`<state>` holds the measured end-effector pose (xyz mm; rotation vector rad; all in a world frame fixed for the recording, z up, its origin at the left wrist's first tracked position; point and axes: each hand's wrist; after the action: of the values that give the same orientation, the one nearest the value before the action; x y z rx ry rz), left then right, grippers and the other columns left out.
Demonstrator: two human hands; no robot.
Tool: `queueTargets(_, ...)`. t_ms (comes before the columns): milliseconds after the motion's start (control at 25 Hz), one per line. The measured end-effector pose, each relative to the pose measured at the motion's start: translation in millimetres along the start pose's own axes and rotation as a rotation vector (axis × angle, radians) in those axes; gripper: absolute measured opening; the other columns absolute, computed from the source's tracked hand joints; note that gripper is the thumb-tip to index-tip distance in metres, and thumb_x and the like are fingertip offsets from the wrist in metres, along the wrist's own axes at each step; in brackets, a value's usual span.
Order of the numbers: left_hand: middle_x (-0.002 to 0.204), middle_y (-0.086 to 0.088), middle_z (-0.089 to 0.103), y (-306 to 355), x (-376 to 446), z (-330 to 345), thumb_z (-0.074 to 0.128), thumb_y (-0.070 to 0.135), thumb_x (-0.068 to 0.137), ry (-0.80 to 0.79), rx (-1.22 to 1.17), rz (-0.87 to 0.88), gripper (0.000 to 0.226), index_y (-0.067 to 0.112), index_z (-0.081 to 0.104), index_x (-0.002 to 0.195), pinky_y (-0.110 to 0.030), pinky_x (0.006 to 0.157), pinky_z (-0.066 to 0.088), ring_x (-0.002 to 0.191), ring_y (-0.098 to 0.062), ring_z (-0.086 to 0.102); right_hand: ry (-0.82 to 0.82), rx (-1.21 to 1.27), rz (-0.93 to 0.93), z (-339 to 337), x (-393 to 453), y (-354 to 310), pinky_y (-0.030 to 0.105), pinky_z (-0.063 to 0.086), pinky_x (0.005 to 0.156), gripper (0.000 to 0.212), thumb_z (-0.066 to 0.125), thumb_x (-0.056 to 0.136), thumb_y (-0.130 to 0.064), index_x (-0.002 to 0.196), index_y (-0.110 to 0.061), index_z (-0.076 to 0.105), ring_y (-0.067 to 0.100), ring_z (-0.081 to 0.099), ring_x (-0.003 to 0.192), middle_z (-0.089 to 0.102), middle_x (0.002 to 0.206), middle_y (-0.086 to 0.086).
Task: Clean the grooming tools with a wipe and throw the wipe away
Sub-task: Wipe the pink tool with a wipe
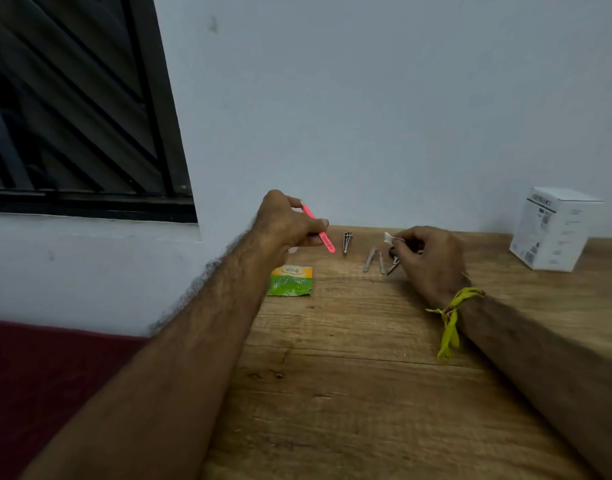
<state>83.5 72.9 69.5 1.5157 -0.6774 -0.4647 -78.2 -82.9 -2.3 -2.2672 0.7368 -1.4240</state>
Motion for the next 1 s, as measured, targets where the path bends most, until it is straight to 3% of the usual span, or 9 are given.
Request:
queueTargets(120, 0.108, -0.033, 0.067, 0, 8, -15, 0.073, -0.013, 0.082, 0.089, 0.112, -0.024, 0.050, -0.004, 0.047, 0.124, -0.037, 0.062, 0.063, 0.074, -0.033, 0.071, -0.038, 0.024, 0.011, -1, -1, -3, 0.037, 0.057, 0.077, 0.011, 0.070, 0.088, -0.012, 0.094, -0.008, 0.078, 0.016, 0.066, 0.077, 0.073, 0.083, 0.003)
queueTargets(200, 0.100, -0.028, 0.071, -4, 14, -20, 0.076, -0.006, 0.083, 0.226, 0.214, 0.057, 0.022, 0.002, 0.061, 0.098, -0.043, 0.071, 0.063, 0.076, -0.033, 0.073, -0.040, 0.032, -0.001, -2, -2, -3, 0.037, 0.057, 0.077, 0.011, 0.070, 0.088, -0.011, 0.095, -0.008, 0.078, 0.017, 0.065, 0.078, 0.073, 0.084, 0.004)
queueTargets(280, 0.093, -0.019, 0.075, -7, 19, -21, 0.078, 0.005, 0.084, 0.361, 0.312, 0.148, 0.012, 0.009, 0.067, 0.082, -0.044, 0.076, 0.063, 0.079, -0.030, 0.074, -0.045, 0.031, -0.013, -4, -3, -3, 0.038, 0.057, 0.077, 0.011, 0.070, 0.087, -0.012, 0.094, -0.008, 0.078, 0.017, 0.065, 0.078, 0.073, 0.084, 0.004)
queueTargets(360, 0.097, -0.014, 0.076, -7, 28, -21, 0.077, 0.011, 0.086, 0.415, 0.430, 0.208, 0.007, 0.007, 0.075, 0.092, -0.042, 0.083, 0.061, 0.089, -0.028, 0.073, -0.046, 0.035, -0.019, -7, -2, -1, 0.038, 0.057, 0.077, 0.010, 0.071, 0.087, -0.013, 0.094, -0.009, 0.078, 0.017, 0.065, 0.078, 0.073, 0.085, 0.003)
queueTargets(440, 0.105, -0.014, 0.075, -6, 43, -20, 0.074, 0.007, 0.088, 0.408, 0.558, 0.222, 0.016, 0.004, 0.077, 0.104, -0.042, 0.088, 0.059, 0.100, -0.029, 0.070, -0.045, 0.041, -0.025, -8, -1, 1, 0.036, 0.056, 0.076, 0.010, 0.071, 0.087, -0.013, 0.094, -0.010, 0.078, 0.016, 0.064, 0.077, 0.072, 0.085, 0.003)
queueTargets(560, 0.109, -0.014, 0.074, -8, 66, -11, 0.076, 0.005, 0.085, 0.407, 0.715, 0.213, 0.021, 0.002, 0.077, 0.105, -0.036, 0.087, 0.058, 0.105, -0.028, 0.069, -0.049, 0.051, -0.038, -6, -1, 3, 0.032, 0.055, 0.073, 0.012, 0.070, 0.088, -0.013, 0.096, -0.010, 0.078, 0.014, 0.063, 0.076, 0.071, 0.085, 0.002)
queueTargets(640, 0.107, -0.012, 0.075, -12, 75, -5, 0.079, 0.009, 0.083, 0.456, 0.787, 0.227, 0.021, 0.004, 0.077, 0.103, -0.029, 0.078, 0.055, 0.102, -0.027, 0.070, -0.055, 0.058, -0.051, -5, -2, 2, 0.031, 0.055, 0.073, 0.012, 0.070, 0.088, -0.013, 0.097, -0.011, 0.078, 0.014, 0.063, 0.075, 0.071, 0.085, 0.001)
queueTargets(880, 0.102, -0.009, 0.076, -5, 94, -2, 0.084, 0.029, 0.080, 0.408, 0.847, 0.241, 0.031, 0.006, 0.077, 0.099, -0.031, 0.077, 0.057, 0.097, -0.024, 0.071, -0.052, 0.061, -0.040, -5, 0, 3, 0.034, 0.056, 0.073, 0.012, 0.069, 0.088, -0.012, 0.097, -0.013, 0.078, 0.014, 0.064, 0.075, 0.070, 0.084, 0.001)
queueTargets(1000, 0.105, -0.007, 0.076, -4, 96, -4, 0.082, 0.024, 0.083, 0.446, 0.813, 0.326, 0.026, 0.007, 0.077, 0.102, -0.026, 0.074, 0.053, 0.095, -0.021, 0.071, -0.047, 0.050, -0.049, -6, -2, 0, 0.034, 0.056, 0.073, 0.013, 0.070, 0.088, -0.011, 0.098, -0.012, 0.078, 0.014, 0.063, 0.077, 0.071, 0.084, 0.001)
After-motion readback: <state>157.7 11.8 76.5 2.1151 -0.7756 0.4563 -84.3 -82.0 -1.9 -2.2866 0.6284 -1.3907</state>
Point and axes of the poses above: each hand's wrist, its own x-axis towards the middle knuckle, its own z-axis out of the palm, y = z × x
